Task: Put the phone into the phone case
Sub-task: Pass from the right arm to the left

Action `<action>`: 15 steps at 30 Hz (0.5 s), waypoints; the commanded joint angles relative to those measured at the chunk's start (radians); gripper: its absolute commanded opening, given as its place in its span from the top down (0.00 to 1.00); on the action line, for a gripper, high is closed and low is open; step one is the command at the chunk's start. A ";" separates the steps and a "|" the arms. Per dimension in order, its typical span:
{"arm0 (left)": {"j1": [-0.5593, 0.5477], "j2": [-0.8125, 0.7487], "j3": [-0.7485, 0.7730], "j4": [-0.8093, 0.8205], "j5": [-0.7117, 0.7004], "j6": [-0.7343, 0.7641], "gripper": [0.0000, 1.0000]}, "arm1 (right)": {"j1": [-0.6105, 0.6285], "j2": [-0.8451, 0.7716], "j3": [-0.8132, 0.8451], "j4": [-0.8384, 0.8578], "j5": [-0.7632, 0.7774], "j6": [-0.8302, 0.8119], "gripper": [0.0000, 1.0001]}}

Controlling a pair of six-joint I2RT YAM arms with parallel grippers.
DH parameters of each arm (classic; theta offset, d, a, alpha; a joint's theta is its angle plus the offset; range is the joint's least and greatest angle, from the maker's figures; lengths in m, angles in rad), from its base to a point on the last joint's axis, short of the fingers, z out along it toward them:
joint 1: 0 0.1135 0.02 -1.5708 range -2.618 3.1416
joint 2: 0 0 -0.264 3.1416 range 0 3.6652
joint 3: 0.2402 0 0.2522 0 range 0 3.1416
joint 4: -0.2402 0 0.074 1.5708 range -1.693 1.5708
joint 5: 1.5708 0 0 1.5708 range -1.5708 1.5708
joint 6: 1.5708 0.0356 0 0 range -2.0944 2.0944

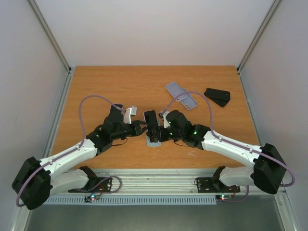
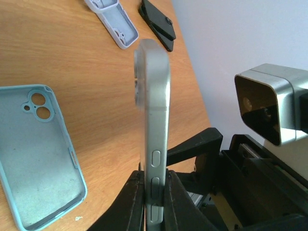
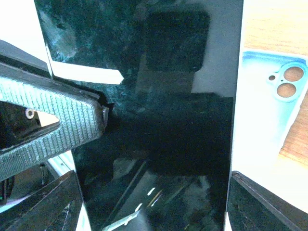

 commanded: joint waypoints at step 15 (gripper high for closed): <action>0.039 -0.246 -0.092 0.052 0.039 0.071 1.00 | -0.215 -0.146 -0.090 0.186 -0.418 -0.085 0.03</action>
